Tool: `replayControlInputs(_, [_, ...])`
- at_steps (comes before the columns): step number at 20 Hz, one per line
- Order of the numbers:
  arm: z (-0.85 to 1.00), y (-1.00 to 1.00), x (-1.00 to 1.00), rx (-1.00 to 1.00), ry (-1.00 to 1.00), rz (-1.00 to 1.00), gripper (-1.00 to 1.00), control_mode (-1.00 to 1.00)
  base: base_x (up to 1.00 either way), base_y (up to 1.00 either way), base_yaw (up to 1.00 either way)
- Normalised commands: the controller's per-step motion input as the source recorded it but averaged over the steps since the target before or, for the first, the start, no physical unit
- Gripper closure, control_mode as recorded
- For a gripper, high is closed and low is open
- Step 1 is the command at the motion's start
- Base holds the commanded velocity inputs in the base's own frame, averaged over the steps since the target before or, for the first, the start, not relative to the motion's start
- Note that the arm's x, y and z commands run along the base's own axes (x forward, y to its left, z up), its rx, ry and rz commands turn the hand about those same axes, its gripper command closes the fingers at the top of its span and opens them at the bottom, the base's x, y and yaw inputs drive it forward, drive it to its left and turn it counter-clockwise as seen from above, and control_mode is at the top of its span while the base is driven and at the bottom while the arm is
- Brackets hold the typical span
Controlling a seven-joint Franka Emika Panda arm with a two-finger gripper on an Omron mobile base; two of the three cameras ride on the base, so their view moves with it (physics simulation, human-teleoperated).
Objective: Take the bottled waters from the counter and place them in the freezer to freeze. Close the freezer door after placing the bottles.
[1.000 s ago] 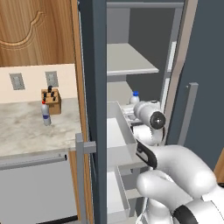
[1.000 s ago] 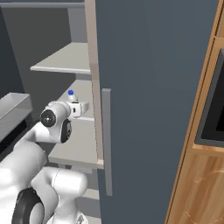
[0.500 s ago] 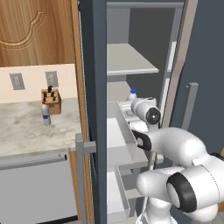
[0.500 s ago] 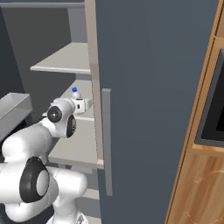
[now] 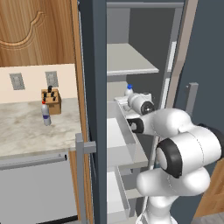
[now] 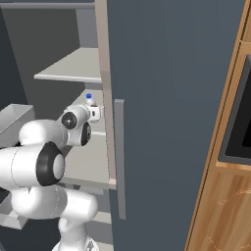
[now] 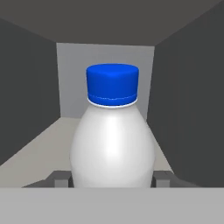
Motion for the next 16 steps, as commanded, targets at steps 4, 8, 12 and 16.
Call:
replayControlInputs(4, [-0.18, 0.03, 0.41, 0.0, 0.0, 0.0, 1.0, -1.0, 0.0, 0.0, 0.0])
replayControlInputs(8, [-0.21, 0.0, 0.28, 0.0, 0.0, 0.0, 1.0, -1.0, 0.0, 0.0, 0.0])
replayControlInputs(12, [-0.25, 0.0, 0.19, 0.0, 0.0, 0.0, 1.0, -1.0, 0.0, 0.0, 0.0])
replayControlInputs(16, [-0.21, 0.0, 0.17, 0.0, 0.0, 0.0, 1.0, -1.0, 0.0, 0.0, 0.0])
